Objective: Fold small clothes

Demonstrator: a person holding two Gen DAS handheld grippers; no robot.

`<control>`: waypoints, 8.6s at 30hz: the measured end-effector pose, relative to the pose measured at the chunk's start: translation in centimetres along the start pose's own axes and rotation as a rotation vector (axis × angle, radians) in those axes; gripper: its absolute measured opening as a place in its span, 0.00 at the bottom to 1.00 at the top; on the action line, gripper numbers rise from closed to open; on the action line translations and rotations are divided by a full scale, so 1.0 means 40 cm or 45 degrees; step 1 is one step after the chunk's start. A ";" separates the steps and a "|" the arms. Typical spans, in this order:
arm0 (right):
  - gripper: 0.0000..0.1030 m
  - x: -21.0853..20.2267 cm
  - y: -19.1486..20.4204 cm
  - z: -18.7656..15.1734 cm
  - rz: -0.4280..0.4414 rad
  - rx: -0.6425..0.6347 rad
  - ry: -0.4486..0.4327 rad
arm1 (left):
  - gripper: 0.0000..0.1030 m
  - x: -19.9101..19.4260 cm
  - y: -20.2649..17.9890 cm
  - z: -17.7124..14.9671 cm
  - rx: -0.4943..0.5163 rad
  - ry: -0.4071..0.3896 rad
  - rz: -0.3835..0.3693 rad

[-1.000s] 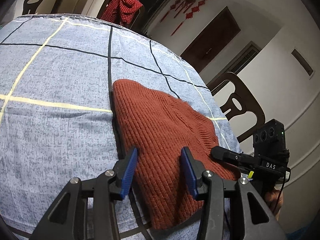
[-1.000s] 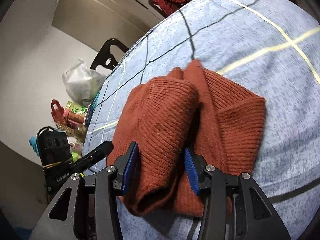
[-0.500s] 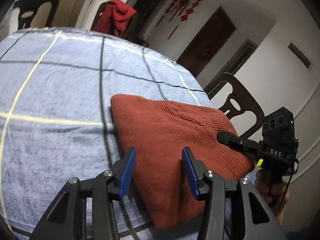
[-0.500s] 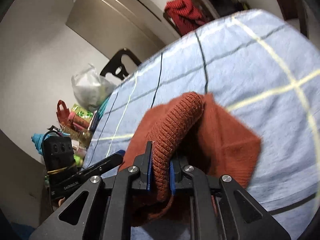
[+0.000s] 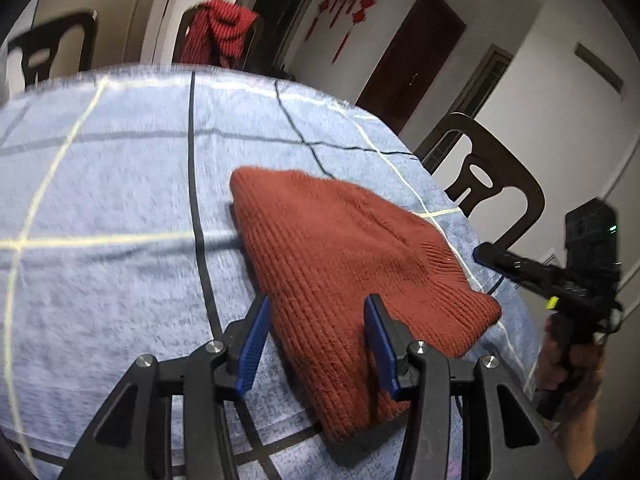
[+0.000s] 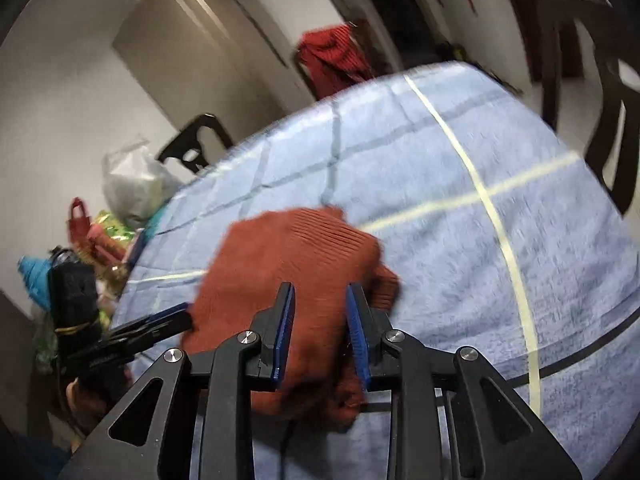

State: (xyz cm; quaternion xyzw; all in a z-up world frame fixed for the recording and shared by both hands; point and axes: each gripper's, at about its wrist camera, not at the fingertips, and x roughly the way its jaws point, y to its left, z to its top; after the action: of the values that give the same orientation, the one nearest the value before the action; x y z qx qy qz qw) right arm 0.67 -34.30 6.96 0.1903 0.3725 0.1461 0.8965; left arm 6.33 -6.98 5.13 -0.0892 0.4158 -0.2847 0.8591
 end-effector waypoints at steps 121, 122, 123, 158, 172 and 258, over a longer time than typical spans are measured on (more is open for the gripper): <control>0.57 0.105 -0.094 -0.050 0.053 0.243 0.099 | 0.62 0.108 -0.002 -0.006 -0.083 0.045 0.111; 0.57 0.109 -0.100 -0.045 0.048 0.252 0.093 | 0.62 0.110 -0.002 -0.005 -0.083 0.048 0.111; 0.57 0.111 -0.107 -0.041 0.059 0.265 0.088 | 0.62 0.112 -0.003 -0.004 -0.082 0.050 0.111; 0.41 0.154 -0.076 -0.030 0.119 0.182 0.158 | 0.60 0.127 -0.061 -0.001 0.068 0.016 0.227; 0.40 0.155 -0.071 -0.032 0.105 0.150 0.162 | 0.55 0.123 -0.072 -0.003 0.095 -0.001 0.254; 0.29 0.208 0.276 -0.076 0.086 -0.362 0.176 | 0.40 -0.184 0.187 -0.084 -0.105 -0.153 0.518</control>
State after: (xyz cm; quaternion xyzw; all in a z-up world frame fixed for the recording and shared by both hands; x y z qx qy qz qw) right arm 2.79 -20.47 4.84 0.0635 0.4023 0.2401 0.8812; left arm 3.23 3.59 4.95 -0.0552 0.3846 -0.0823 0.9177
